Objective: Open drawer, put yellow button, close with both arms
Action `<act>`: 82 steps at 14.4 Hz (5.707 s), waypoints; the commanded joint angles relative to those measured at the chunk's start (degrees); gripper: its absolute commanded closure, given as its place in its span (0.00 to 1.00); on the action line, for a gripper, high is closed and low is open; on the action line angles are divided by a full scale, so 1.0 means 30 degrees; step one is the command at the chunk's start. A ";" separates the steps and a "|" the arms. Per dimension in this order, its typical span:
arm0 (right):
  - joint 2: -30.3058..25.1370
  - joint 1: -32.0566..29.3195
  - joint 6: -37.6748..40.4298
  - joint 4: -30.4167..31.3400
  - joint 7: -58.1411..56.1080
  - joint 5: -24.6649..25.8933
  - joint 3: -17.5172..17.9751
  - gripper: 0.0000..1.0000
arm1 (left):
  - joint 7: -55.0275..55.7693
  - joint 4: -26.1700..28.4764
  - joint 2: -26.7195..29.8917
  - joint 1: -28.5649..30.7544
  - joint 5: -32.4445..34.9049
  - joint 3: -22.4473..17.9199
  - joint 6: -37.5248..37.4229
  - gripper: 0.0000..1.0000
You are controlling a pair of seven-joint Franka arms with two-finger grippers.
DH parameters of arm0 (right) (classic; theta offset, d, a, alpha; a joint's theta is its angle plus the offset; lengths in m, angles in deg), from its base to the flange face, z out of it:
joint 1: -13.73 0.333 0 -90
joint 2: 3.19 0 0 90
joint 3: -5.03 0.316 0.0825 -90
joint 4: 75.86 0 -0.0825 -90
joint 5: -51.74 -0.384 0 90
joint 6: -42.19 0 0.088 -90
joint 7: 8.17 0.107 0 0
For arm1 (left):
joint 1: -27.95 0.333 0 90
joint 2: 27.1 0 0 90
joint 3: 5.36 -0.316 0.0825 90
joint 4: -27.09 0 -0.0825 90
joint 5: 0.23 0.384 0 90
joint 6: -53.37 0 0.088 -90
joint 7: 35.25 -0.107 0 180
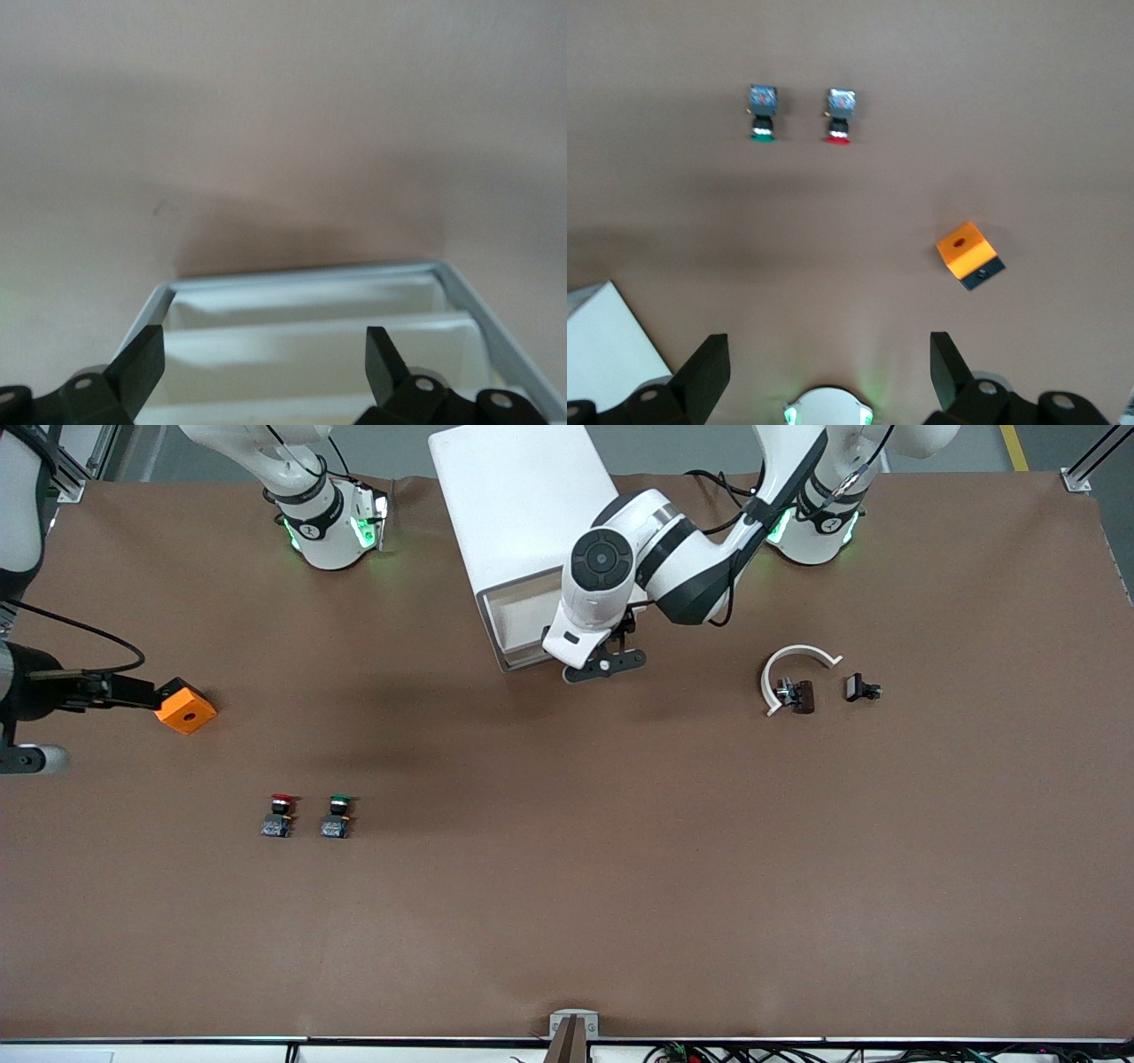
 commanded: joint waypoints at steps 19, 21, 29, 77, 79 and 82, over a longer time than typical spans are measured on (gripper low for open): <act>-0.1813 -0.0919 0.0209 0.0015 -0.0149 0.0353 0.0432 0.00 | 0.3820 -0.3747 -0.0751 0.2525 0.0777 0.0054 -0.3535 0.00; -0.2454 -0.0890 0.0003 0.0189 -0.0119 -0.0172 0.0579 0.00 | 0.3675 -0.3866 -0.0722 0.3726 0.1857 0.0054 -0.3506 0.00; -0.4770 -0.0947 -0.0759 0.2795 -0.0149 -0.0262 0.0462 0.00 | 0.3879 -0.3808 -0.1071 0.8148 0.3566 0.0054 -0.5524 0.00; -0.9695 -0.0685 -0.3982 0.8424 0.0408 -0.0995 -0.0330 0.00 | -1.8445 -0.2695 0.9942 1.4161 0.3125 -0.2319 -0.9334 0.00; -0.9695 -0.0656 -0.3952 0.8424 0.0408 -0.0966 -0.0329 0.00 | -1.8387 -0.2665 0.9826 1.4161 0.3298 -0.2290 -0.9248 0.00; -0.9636 -0.0685 -0.3541 0.8453 0.0642 -0.0936 -0.0329 0.00 | -1.8299 -0.2141 0.9882 1.4161 0.3329 -0.2290 -0.8840 0.00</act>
